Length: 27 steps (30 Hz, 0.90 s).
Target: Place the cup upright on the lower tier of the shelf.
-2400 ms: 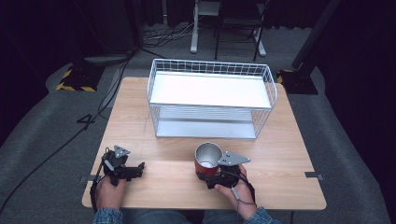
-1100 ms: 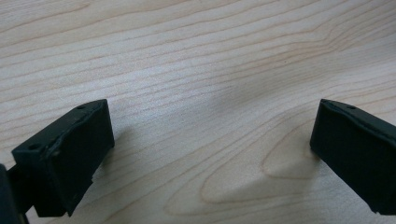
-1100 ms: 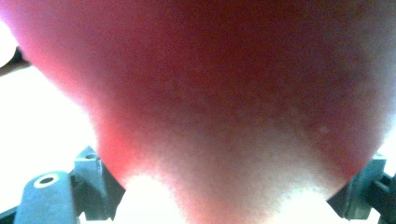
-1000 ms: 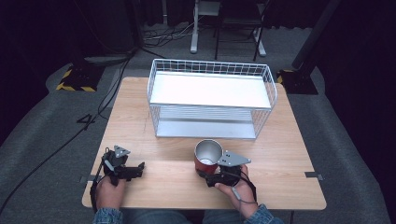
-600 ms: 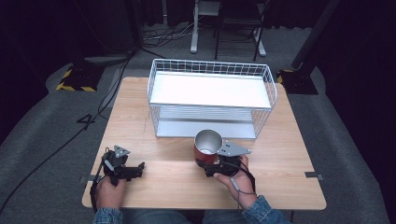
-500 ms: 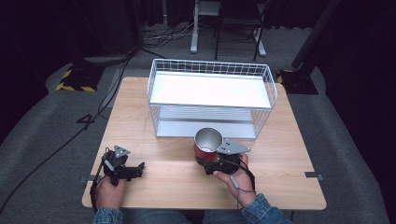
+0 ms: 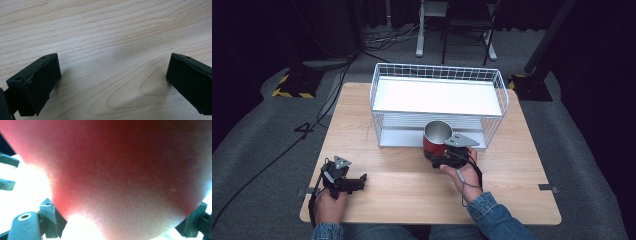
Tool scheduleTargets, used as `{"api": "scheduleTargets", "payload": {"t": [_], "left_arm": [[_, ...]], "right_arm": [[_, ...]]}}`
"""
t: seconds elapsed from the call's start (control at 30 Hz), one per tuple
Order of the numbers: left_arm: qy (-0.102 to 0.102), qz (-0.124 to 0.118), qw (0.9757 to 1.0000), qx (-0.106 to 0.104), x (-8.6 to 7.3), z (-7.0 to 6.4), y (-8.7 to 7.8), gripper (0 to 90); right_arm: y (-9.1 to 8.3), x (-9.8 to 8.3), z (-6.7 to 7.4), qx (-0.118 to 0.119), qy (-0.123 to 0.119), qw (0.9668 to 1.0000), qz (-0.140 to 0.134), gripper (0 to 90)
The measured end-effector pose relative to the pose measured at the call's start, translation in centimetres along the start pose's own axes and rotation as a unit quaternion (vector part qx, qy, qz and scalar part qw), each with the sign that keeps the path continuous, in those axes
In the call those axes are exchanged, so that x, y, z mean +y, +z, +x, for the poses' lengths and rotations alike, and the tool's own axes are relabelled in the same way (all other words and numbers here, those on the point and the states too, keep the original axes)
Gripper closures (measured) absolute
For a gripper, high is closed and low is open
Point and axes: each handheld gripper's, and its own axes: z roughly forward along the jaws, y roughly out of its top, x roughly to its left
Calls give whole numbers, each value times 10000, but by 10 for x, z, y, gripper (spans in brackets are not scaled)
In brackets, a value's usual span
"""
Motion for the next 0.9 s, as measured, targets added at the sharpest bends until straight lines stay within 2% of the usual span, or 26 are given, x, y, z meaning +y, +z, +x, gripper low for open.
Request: {"api": "scheduleTargets", "payload": {"t": [0.2,0.27,0.47,0.67,0.9], "left_arm": [[-1,0,10000,0,0,0,0,0],[-2,-2,10000,0,0,0,0,0],[0,0,10000,-1,0,0,0,0],[-3,-2,10000,-1,0,0,0,0],[-1,2,10000,-4,0,0,0,0]], "right_arm": [[16,5,-8,-240,29,9996,-114,163],[18,5,-9,-253,47,9996,-130,163],[33,5,-15,-558,174,9980,-224,163],[46,6,-22,-837,177,9959,-302,163],[59,6,-30,-970,202,9946,-312,163]]}}
